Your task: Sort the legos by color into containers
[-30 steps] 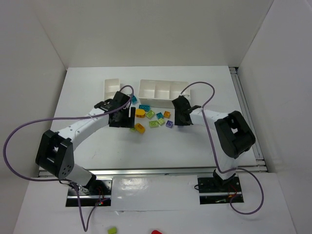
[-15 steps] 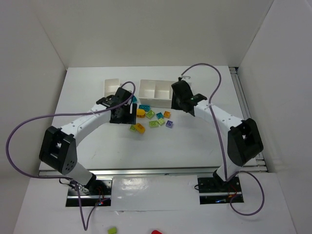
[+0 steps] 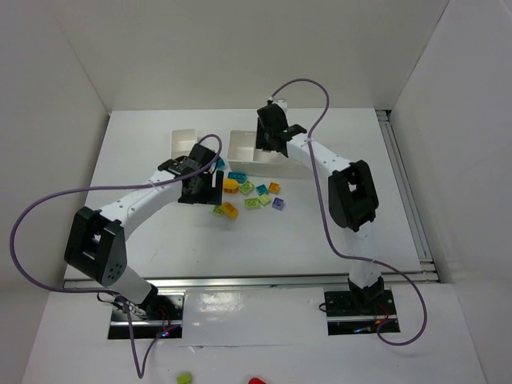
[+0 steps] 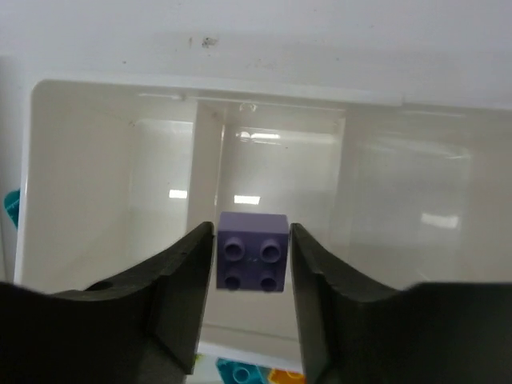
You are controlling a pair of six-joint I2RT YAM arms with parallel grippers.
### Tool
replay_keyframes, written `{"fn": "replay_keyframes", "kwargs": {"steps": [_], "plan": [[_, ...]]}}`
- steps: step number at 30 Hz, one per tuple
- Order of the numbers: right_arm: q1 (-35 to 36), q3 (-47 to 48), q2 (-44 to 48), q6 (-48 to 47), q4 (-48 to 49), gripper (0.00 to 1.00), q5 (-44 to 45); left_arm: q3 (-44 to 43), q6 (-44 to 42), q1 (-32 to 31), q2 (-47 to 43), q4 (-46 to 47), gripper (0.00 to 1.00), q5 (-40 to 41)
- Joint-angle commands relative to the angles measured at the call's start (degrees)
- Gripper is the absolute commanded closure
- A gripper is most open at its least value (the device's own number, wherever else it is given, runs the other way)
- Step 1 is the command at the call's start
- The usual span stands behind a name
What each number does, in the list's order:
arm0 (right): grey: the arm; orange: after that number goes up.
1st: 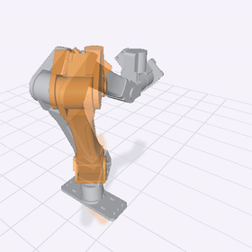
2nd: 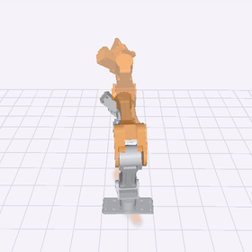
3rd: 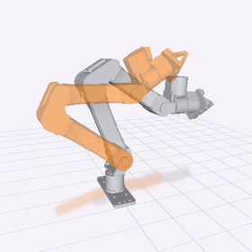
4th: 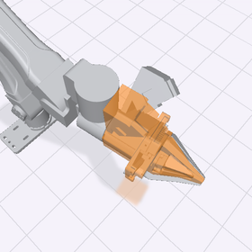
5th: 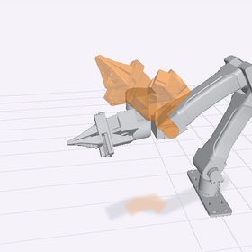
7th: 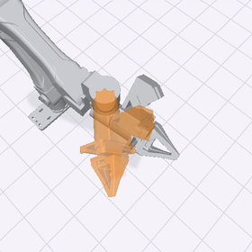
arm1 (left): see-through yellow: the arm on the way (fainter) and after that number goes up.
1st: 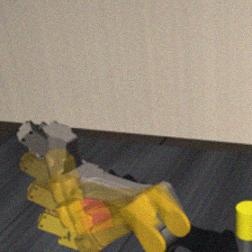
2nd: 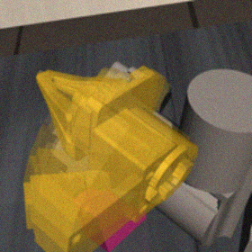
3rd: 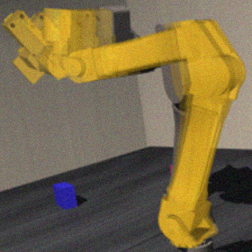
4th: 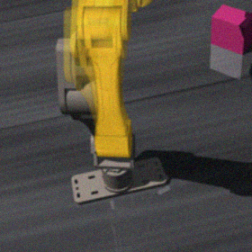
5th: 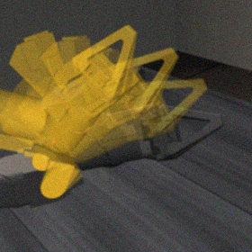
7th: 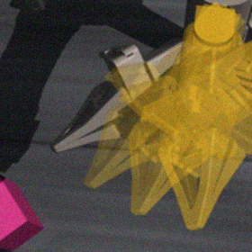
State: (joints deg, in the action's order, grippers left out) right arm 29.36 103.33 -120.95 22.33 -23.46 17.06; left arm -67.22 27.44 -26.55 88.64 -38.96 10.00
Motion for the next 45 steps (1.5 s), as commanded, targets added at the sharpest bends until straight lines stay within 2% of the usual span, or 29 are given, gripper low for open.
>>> {"fn": "replay_keyframes", "kwargs": {"steps": [1,2,4,5,6,8,13,16,17,21,34,38,42,43,45], "plan": [[-0.3,6.3,-0.3,0.2,-2.6,0.33,0.9,-2.4,1.4,-0.2,-2.2,-1.6,0.09,1.5],[-0.3,5.7,1.0,0.2,-2.6,0.31,1.5,-2.4,1.4,-0.2,-2.2,-1.6,0.09,1.5],[-0.3,-2.5,5.5,0.2,1.6,0.29,3.1,-2.4,1.4,-0.2,-2.9,-1.6,0.09,2.0],[-0.3,-6.3,11.2,0.2,3.9,0.29,3.9,-2.4,1.4,-0.2,-3.4,-1.6,0.09,2.0],[-0.3,-13.6,14.0,0.2,6.9,0.29,3.9,-2.4,1.4,-0.2,-3.4,-1.6,0.09,2.0],[0.3,-19.5,21.3,1.1,7.5,0.29,5.5,-2.4,1.4,-0.2,-3.4,-1.6,0.09,2.7],[3.1,-36.7,32.2,5.8,5.3,0.29,5.5,-2.4,1.4,-0.2,-2.8,-1.6,0.09,2.7],[4.6,-45.9,34.6,11.4,8.5,0.20,5.5,-2.4,1.9,-0.2,-2.2,-1.0,0.09,3.3],[4.6,-47.4,34.6,13.1,9.3,0.16,5.5,-2.9,2.5,-0.2,-2.2,-1.0,0.09,3.3],[4.6,-48.3,29.7,19.4,9.1,0.16,2.2,-2.9,2.5,-0.2,-2.2,-0.5,0.09,1.5],[4.6,-44.9,20.7,18.2,11.3,0.16,-2.1,-1.8,2.5,-0.2,-2.9,0.1,0.09,0.2],[4.6,-43.6,19.2,18.2,10.8,0.24,-2.1,-1.2,2.5,-0.2,-2.9,0.6,0.09,0.2],[4.6,-43.6,19.8,18.7,10.8,0.48,-1.6,-1.2,2.5,-0.2,-2.9,0.6,0.09,0.2],[4.6,-44.1,20.7,18.7,10.1,0.57,-1.6,-1.2,2.5,-0.2,-2.9,0.6,0.09,0.2],[4.6,-44.1,22.4,18.7,9.4,0.65,-1.0,-1.2,2.5,-0.2,-2.9,0.6,0.09,0.2]]}}
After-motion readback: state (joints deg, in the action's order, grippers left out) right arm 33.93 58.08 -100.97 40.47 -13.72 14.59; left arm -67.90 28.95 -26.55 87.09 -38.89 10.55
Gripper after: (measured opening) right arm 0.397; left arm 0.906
